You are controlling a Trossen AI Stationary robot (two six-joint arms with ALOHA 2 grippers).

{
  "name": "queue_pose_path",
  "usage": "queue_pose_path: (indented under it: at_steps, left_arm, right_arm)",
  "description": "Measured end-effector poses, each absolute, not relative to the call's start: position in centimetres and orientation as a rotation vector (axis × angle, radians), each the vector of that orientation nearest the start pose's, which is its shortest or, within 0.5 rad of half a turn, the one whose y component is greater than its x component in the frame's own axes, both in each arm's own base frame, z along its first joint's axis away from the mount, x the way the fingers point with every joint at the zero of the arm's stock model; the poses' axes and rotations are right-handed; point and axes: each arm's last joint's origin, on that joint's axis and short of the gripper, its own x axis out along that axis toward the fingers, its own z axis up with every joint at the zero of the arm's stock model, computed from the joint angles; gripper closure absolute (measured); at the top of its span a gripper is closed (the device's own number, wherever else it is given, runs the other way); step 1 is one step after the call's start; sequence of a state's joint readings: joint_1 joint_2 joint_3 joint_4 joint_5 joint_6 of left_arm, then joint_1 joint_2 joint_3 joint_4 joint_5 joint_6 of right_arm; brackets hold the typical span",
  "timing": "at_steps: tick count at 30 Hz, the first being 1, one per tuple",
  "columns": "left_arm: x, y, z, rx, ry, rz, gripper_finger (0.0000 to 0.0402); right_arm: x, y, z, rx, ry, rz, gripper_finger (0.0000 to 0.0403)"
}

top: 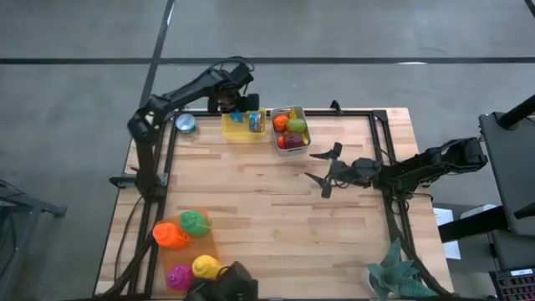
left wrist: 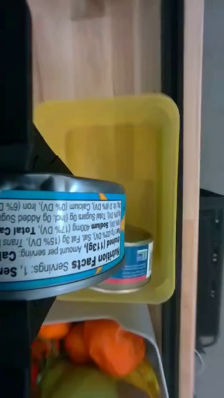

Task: Pick & Place Food Item
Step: Put the blue tuna can into the yellow bin

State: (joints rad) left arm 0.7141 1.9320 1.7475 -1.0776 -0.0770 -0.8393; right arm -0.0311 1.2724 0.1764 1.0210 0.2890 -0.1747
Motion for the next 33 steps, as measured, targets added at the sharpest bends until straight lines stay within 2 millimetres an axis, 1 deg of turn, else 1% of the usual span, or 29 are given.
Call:
queue_pose_path:
  at_steps: [4, 11, 17, 25, 30, 33]
  left_arm:
    - [30.6, 27.1, 25.5, -1.076, 0.933, 1.158, 0.0273]
    - [30.7, 27.5, 23.6, -1.087, 0.973, 1.169, 0.0273]
    - [30.7, 27.7, 22.1, -1.084, 0.965, 1.173, 0.0273]
    - [30.7, 27.7, 22.0, -1.061, 0.974, 1.189, 0.0273]
    - [30.7, 27.7, 22.0, -1.055, 0.975, 1.189, 0.0251]
    - [30.7, 27.7, 22.0, -1.053, 0.976, 1.188, 0.0245]
  right_arm:
    - [20.3, -1.5, 15.8, -0.238, 0.111, -0.309, 0.0097]
    - [20.3, -1.5, 15.8, -0.244, 0.112, -0.308, 0.0097]
    - [20.3, -1.5, 15.8, -0.244, 0.112, -0.308, 0.0097]
    - [20.3, -1.5, 15.8, -0.244, 0.112, -0.308, 0.0097]
    - [20.3, -1.5, 15.8, -0.244, 0.112, -0.308, 0.0097]
    - [20.3, -1.5, 15.8, -0.244, 0.112, -0.308, 0.0097]
